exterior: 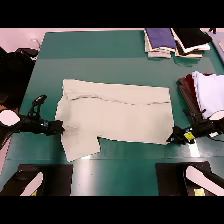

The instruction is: Fold the shirts.

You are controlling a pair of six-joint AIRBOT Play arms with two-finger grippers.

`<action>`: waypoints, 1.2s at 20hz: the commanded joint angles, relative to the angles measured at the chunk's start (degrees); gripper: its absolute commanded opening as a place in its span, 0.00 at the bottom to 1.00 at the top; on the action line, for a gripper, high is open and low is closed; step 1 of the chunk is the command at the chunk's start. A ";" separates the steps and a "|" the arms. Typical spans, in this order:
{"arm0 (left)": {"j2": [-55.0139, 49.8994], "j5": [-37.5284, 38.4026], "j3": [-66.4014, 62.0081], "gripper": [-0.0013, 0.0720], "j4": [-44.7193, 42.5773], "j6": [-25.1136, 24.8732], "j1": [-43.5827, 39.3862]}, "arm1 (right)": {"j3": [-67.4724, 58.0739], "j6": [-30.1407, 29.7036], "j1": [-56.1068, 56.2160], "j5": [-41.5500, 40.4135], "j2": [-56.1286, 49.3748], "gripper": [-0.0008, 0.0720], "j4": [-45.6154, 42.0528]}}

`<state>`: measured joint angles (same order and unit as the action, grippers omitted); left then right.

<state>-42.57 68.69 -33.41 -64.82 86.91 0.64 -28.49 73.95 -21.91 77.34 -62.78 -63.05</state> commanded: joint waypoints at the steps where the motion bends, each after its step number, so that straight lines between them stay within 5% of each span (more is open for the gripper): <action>1: 4.09 3.93 -0.79 0.05 -4.22 0.83 -0.02 | -2.62 -0.09 5.88 -0.48 0.85 0.04 1.18; 8: 15.78 19.69 -0.76 0.05 -7.13 3.02 -0.02 | -8.79 3.26 7.82 7.34 15.10 0.04 -11.04; 12: 11.43 9.94 -1.79 0.05 -6.86 0.94 -0.02 | -15.10 3.61 7.87 6.27 14.10 0.03 -11.34; 24: -25.64 -13.18 -24.44 0.05 -7.52 -1.95 0.00 | -44.30 5.16 11.61 0.22 -19.37 0.04 -4.00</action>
<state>-61.30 60.25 -53.63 -72.20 85.19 0.58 -66.39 78.37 -12.14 78.65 -75.22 -67.92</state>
